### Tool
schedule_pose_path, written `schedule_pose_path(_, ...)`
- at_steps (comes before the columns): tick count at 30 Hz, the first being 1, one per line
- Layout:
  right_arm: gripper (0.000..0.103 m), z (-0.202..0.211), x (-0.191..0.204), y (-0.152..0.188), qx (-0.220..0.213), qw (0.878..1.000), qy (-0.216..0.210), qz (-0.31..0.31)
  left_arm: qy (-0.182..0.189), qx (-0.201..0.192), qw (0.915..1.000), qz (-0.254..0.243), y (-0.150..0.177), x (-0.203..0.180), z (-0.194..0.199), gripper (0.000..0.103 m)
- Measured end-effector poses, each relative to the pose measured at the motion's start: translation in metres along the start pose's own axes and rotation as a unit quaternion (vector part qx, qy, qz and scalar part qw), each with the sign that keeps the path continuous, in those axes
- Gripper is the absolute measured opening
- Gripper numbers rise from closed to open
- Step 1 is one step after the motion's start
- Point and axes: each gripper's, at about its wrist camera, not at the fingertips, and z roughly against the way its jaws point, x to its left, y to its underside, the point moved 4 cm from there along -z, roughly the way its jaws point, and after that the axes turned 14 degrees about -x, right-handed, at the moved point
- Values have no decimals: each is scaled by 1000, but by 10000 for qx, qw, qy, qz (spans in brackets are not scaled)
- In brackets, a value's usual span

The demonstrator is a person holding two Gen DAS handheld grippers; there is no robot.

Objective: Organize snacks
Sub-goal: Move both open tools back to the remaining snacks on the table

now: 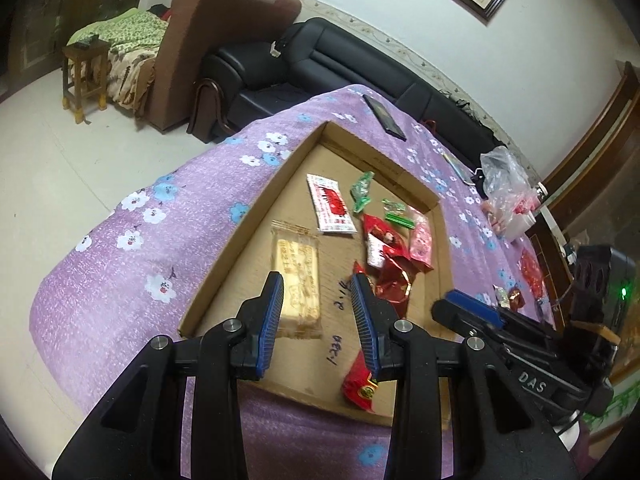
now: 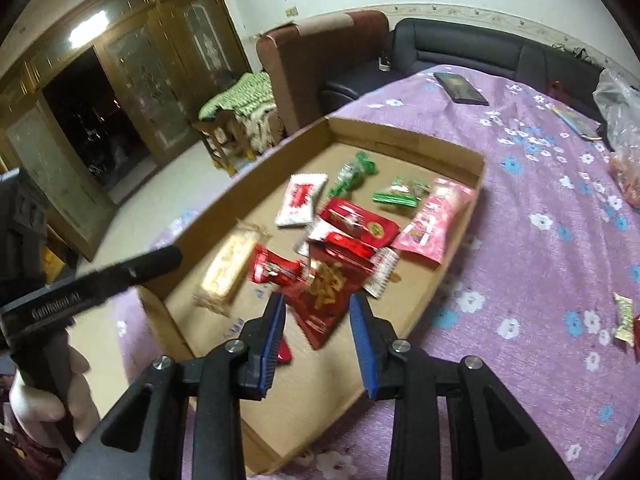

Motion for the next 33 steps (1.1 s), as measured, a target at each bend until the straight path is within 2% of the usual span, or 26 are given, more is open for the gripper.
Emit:
schedule_pose_path(6,36,-27,-1,-1,234,9990,-106,-370,24,-85,10000,0,-2,-1,8,34)
schedule_pose_path(9,36,-34,3,6,517,9941,-689,-661,-20,-99,9999,38,-2,3,11,34)
schedule_pose_path(11,36,-29,9,10,598,9919,-915,-641,-40,-86,9999,71,-1,5,11,34)
schedule_pose_path(16,38,-1,5,13,438,9936,-903,-523,45,-33,10000,0,3,-3,10,34)
schedule_pose_path(19,47,25,-14,12,160,9964,-644,-533,180,-1,9998,-123,6,-14,10,34)
schedule_pose_path(25,48,79,-81,17,-372,9961,308,-739,533,133,9979,-333,15,-38,10,34)
schedule_pose_path(28,48,106,-129,24,-473,9894,904,-1036,699,224,9966,-379,19,-50,11,34)
schedule_pose_path(33,49,157,-203,39,-761,9680,1721,-1660,823,382,9941,-598,28,-73,9,34)
